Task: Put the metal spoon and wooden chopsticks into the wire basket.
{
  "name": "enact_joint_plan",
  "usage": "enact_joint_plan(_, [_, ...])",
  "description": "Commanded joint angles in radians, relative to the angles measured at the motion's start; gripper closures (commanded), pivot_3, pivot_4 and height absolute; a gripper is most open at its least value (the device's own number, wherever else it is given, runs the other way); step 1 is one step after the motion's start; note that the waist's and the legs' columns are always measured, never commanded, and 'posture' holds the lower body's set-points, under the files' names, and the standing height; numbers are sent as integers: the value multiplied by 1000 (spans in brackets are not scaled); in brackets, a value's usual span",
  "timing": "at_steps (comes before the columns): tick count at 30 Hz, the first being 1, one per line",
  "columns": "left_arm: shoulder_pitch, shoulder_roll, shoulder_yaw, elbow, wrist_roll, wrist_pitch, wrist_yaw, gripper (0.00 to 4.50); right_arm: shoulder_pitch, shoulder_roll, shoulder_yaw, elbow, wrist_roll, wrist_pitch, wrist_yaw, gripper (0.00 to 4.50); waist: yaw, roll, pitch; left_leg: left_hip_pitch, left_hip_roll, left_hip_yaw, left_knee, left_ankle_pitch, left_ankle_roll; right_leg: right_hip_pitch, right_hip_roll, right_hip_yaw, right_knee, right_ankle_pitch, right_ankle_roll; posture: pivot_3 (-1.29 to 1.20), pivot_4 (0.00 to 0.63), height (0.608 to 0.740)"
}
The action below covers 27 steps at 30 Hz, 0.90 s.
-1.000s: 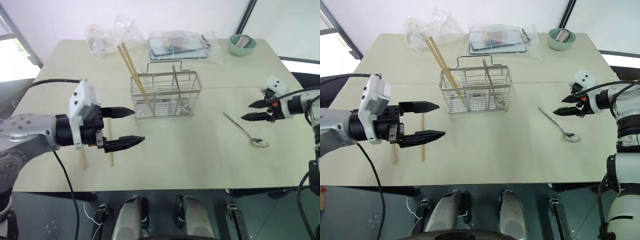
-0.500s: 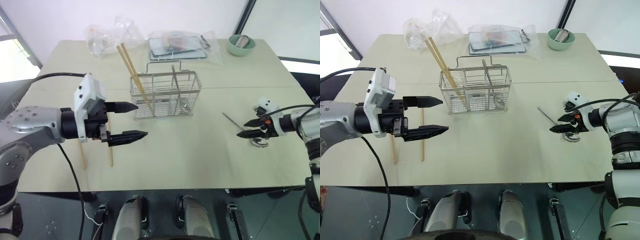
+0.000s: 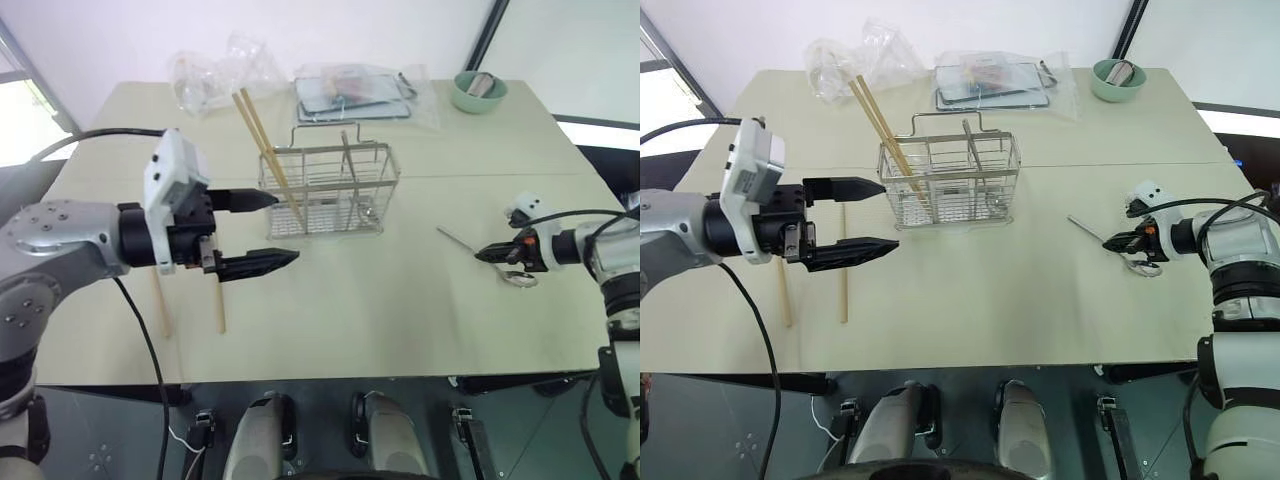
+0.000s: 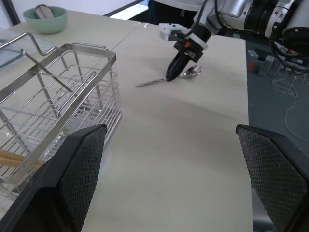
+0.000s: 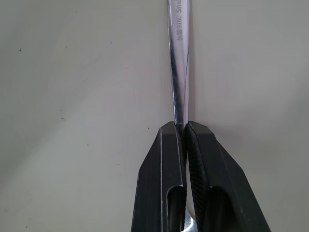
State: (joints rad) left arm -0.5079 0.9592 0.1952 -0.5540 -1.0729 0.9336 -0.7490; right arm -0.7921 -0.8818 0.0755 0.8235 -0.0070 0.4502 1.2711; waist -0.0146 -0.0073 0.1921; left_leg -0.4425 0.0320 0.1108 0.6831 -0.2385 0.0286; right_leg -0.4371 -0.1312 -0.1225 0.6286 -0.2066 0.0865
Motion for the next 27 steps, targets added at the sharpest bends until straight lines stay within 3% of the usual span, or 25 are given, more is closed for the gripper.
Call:
enact_joint_plan(1, [-25,6,35,10,4,-13,10,0,-23,14,-107,-6,69,-76,-88,4433,0,0,0,0,0,0,0,0,0,0,0,0,0,0,0,0,150,707])
enact_joint_plan(7, [-77,-32,39,67,17,-32,57,0,-193,96,-352,-131,284,35,-290,4433,1,4,2,-1,0,1,0,0,0,-3,0,2,2,0,0,0,150,707])
enact_joint_plan(11, [-112,-57,24,97,53,-47,65,0,-268,196,-436,-312,426,190,-413,4433,2,4,2,-2,0,1,0,1,0,-3,1,2,2,0,0,0,150,707])
enact_joint_plan(19, [-158,-90,1,137,102,-58,48,0,-309,463,-417,-569,591,330,-601,4433,4,4,2,-2,0,1,0,1,0,-3,1,2,3,0,0,0,150,707])
enact_joint_plan(27, [-156,-96,15,121,106,-51,54,0,-277,567,-348,-515,563,227,-628,4433,4,4,2,-3,0,0,0,1,0,-3,1,2,3,0,0,0,150,707])
